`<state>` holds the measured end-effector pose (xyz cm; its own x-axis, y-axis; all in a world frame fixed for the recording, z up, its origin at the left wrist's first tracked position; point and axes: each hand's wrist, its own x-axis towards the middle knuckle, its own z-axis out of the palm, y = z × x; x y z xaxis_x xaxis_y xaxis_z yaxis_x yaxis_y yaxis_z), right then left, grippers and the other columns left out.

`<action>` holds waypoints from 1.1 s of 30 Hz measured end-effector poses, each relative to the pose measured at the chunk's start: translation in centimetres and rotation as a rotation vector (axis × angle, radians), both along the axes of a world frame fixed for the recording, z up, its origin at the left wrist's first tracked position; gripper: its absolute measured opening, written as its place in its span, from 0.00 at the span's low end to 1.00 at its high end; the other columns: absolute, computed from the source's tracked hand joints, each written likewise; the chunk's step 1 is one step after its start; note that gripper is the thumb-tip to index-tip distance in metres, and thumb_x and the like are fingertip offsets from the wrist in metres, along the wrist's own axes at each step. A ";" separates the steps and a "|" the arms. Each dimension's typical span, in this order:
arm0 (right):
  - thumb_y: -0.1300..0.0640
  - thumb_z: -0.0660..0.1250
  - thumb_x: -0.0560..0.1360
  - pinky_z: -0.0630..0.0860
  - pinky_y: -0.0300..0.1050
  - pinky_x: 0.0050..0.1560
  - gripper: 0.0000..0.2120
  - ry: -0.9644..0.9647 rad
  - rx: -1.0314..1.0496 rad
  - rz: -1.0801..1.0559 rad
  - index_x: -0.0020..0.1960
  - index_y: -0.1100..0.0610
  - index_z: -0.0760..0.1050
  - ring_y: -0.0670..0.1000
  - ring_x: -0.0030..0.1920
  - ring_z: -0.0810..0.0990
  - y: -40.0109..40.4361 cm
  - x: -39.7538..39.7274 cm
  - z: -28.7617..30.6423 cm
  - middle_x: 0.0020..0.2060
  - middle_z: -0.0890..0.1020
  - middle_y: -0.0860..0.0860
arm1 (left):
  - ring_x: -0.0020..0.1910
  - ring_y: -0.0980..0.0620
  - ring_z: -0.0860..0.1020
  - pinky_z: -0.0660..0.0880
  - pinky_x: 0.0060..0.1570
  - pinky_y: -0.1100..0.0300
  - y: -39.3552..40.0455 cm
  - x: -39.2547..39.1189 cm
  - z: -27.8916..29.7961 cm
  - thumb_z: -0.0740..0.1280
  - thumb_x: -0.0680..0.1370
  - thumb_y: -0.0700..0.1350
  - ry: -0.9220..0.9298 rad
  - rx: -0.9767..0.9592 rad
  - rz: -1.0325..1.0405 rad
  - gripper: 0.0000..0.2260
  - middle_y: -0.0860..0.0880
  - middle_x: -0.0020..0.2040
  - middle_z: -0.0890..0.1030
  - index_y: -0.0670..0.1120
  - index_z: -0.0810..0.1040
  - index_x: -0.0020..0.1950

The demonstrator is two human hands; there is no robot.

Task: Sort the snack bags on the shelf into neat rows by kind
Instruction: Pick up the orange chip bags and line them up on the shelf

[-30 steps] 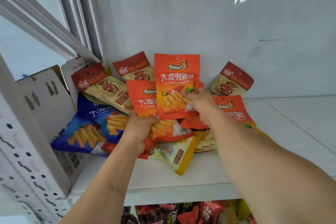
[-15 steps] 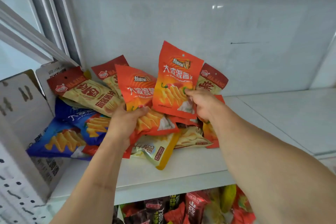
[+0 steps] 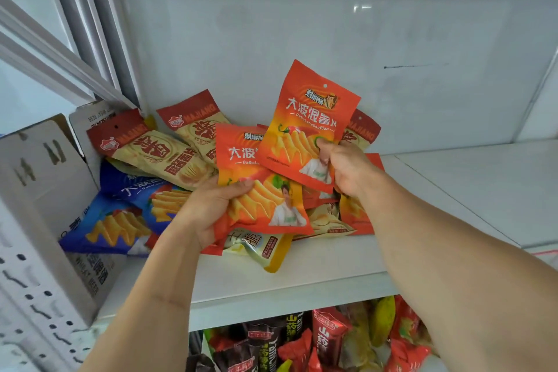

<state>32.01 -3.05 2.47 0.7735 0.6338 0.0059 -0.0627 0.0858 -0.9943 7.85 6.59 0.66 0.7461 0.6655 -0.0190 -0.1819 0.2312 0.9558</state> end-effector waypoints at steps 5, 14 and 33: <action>0.52 0.77 0.72 0.80 0.59 0.57 0.15 0.077 -0.019 0.067 0.54 0.57 0.80 0.57 0.50 0.86 -1.1 -0.8 0.2 0.48 0.87 0.55 | 0.51 0.39 0.85 0.83 0.43 0.47 -0.6 1.0 -0.8 0.74 0.72 0.40 -0.034 -0.026 -0.102 0.17 0.38 0.54 0.85 0.41 0.80 0.61; 0.61 0.70 0.77 0.81 0.56 0.54 0.08 0.224 0.153 -0.084 0.55 0.60 0.79 0.55 0.43 0.86 -9.3 5.6 1.1 0.43 0.86 0.56 | 0.46 0.39 0.86 0.83 0.42 0.47 -7.4 6.3 -2.2 0.74 0.68 0.36 0.007 -0.095 -0.278 0.19 0.35 0.52 0.85 0.34 0.81 0.58; 0.62 0.70 0.77 0.81 0.46 0.40 0.04 0.140 0.229 -0.614 0.50 0.57 0.77 0.49 0.36 0.84 -40.9 31.6 -2.3 0.43 0.84 0.53 | 0.47 0.38 0.85 0.82 0.43 0.45 -31.7 33.4 -4.4 0.72 0.72 0.39 0.100 -0.118 -0.518 0.18 0.36 0.53 0.85 0.37 0.80 0.61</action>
